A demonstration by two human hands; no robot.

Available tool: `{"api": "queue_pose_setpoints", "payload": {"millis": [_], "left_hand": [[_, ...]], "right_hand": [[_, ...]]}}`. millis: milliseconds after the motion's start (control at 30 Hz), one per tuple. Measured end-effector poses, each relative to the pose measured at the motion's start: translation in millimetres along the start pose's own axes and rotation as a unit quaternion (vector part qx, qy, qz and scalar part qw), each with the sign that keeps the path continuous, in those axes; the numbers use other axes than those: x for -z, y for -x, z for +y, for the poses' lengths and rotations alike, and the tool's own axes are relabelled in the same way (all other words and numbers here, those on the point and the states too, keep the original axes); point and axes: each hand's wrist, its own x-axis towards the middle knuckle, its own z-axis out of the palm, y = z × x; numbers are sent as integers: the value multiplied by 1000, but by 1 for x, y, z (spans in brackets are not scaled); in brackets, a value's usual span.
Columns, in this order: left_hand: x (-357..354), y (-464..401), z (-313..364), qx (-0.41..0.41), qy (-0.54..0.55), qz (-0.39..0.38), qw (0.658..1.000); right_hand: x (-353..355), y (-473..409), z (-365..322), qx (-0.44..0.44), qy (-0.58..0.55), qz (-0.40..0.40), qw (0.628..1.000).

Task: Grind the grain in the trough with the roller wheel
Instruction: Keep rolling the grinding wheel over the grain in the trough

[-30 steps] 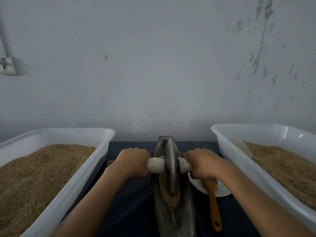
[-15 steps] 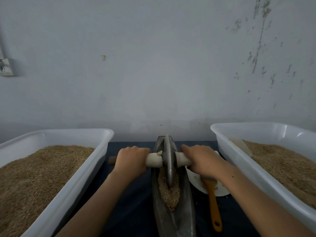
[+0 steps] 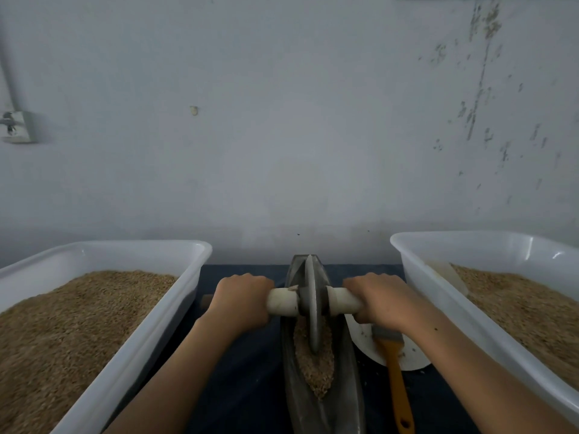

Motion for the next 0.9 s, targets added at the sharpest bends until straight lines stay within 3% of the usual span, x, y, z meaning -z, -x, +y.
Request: {"api": "queue_pose_setpoints", "payload": {"millis": [167,433,533,667,800,900], "left_hand": [[-5,0,0,0,0,67,998],[9,3,-7,-48,49,-120,990],[12,2,-6,-43,57,-149,986],[9,2,-3,-25,33,-103,994],[3,3,3,-7,-15,26,1000],[0,4,5,0,-23,78,997]], "right_hand": [[-6,1,-3,-13,8,54,998],[2,9,2,22,3,-17,1000],[2,7,2,26,6,-39,999],[-1,2,1,19,9,-14,1000],[-10,0,0,1,-3,75,997],[-16,0,-3,-17,-5,115,993]]}}
